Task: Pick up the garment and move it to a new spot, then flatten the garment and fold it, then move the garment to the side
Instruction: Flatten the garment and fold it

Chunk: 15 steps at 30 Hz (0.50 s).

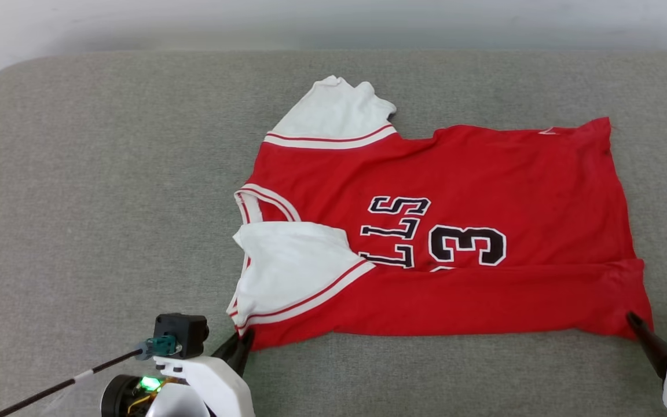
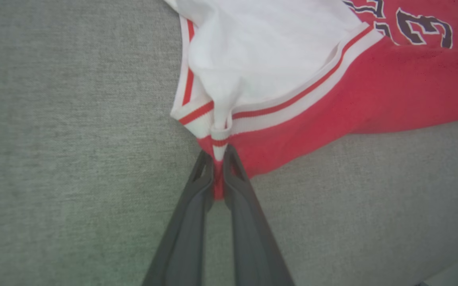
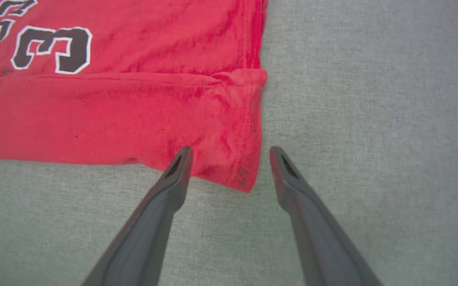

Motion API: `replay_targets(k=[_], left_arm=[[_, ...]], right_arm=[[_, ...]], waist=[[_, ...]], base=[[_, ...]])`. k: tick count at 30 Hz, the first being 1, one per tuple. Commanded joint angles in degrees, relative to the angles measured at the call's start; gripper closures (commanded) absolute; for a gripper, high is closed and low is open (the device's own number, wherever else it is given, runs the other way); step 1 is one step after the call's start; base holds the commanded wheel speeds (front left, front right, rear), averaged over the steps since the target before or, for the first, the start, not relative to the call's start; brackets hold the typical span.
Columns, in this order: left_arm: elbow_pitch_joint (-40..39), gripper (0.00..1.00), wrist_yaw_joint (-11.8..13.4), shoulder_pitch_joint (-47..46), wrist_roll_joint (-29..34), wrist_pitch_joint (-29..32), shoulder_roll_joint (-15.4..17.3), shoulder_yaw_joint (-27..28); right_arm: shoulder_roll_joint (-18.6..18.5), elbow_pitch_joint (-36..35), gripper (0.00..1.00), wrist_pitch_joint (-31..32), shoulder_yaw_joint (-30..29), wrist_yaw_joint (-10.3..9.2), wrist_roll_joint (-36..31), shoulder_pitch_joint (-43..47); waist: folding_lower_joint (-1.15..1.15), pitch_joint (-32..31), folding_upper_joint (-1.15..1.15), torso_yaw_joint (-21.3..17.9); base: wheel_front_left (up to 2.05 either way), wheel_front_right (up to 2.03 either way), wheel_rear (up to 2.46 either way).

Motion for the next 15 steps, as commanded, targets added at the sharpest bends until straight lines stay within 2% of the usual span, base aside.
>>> replay_targets(k=[1,7,15], left_arm=[[-1.85,1.00,0.23,0.09,0.44,-0.51,0.35,0.03],[-7.36,1.00,0.61,0.04,0.52,-0.50,0.99,0.37],[-9.49,1.00,0.81,-1.40,1.78,-0.30,1.18,-0.12]], right_arm=[[-0.40,0.78,0.00,0.60,-0.42,-0.04,-1.35,-0.17],[1.70,3.52,0.00,3.32,-2.49,-0.04,-4.31,-1.90],[3.00,8.32,0.00,3.88,-2.44,-0.04,-6.78,-3.13]], waist=[[0.00,0.03,0.00,0.66],[0.00,1.79,0.00,1.98],[0.00,4.68,0.00,3.67]], base=[[0.00,0.00,0.00],[0.00,0.00,0.00],[0.00,0.00,0.00]])
